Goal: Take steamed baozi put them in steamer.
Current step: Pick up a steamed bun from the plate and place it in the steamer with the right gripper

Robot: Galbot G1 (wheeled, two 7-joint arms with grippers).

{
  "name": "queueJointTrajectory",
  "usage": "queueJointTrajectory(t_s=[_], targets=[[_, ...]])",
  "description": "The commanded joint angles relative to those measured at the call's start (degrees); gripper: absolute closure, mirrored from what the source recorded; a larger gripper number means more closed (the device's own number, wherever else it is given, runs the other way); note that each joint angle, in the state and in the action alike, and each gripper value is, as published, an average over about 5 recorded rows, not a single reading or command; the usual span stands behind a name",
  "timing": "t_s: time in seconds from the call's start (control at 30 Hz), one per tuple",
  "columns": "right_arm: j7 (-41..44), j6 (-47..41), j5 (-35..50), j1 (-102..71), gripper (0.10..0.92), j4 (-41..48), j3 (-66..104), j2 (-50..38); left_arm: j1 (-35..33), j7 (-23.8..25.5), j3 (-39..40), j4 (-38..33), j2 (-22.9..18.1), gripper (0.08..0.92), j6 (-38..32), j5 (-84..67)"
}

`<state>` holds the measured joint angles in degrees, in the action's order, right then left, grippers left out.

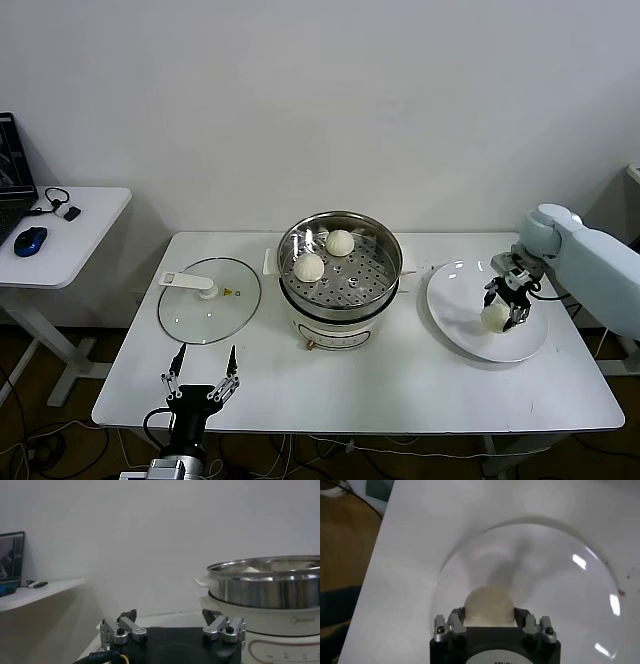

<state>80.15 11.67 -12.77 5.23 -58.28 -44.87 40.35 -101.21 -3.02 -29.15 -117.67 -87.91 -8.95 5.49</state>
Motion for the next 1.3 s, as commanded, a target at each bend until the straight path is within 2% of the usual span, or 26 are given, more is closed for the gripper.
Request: queueJointTrajectory(t_s=[0.03, 0.27, 0.5, 1.3], targets=[[1.50, 2.12, 11.67, 19.87, 0.372, -12.21, -15.38, -1.82, -0.23, -0.03, 0.79, 0.25, 0.10, 0.177, 0.40, 0.78], [1.39, 3.33, 19.86, 34.27, 0.372, -20.81, -25.52, 0.90, -0.78, -0.09, 1.44, 0.06, 0.24, 0.177, 0.39, 2.06], [1.13, 4.12, 21.89, 39.08, 0.372, -23.32, -26.72, 7.23, -1.21, -0.14, 1.42, -0.23, -0.17, 0.177, 0.54, 2.27], [-0.43, 4.60, 11.17, 23.54, 0.355, -11.96, -20.85, 27.35, -1.49, -0.31, 0.21, -1.38, -1.08, 0.177, 1.48, 1.14]])
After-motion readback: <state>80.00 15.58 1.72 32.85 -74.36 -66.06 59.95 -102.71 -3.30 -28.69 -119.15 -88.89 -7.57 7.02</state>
